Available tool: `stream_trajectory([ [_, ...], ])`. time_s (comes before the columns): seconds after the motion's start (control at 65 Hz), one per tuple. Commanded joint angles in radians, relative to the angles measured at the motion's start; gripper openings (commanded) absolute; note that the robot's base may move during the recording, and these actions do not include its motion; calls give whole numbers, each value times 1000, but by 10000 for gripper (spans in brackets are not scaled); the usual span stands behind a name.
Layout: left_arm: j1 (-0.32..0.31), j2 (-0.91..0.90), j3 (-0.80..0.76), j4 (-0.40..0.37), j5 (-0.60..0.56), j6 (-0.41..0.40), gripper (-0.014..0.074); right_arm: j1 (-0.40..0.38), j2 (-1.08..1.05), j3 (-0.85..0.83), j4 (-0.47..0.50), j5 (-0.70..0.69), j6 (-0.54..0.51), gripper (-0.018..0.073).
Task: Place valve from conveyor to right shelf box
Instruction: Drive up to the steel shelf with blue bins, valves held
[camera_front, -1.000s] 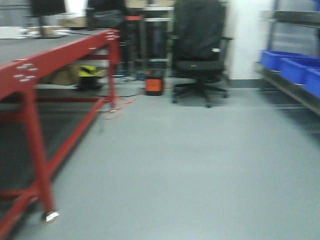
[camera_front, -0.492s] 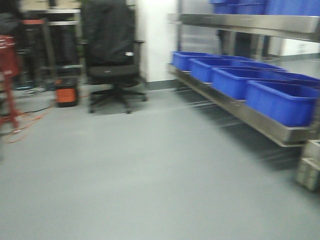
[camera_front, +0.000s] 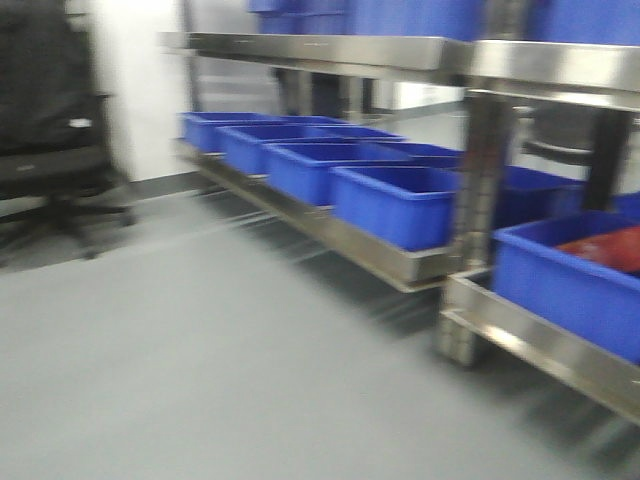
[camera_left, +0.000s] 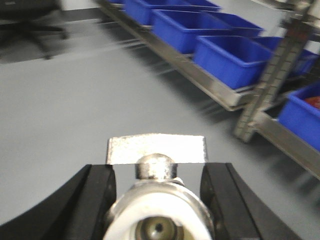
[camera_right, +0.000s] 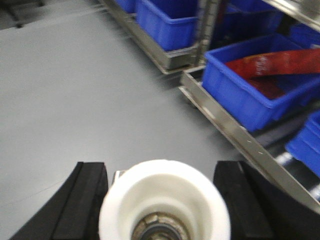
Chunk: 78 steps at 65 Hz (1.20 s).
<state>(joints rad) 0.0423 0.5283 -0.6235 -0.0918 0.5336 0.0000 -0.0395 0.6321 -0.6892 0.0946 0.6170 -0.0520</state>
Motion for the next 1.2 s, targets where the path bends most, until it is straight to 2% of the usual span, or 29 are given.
stream_trajectory([
  [0.0, 3, -6, -6, -8, -52, 0, -111, -6, -9, -7, -9, -65, -3, -162],
  [1.185, 3, -6, -6, -8, -52, 0, -111, -6, -9, -7, -9, -65, -3, -162],
])
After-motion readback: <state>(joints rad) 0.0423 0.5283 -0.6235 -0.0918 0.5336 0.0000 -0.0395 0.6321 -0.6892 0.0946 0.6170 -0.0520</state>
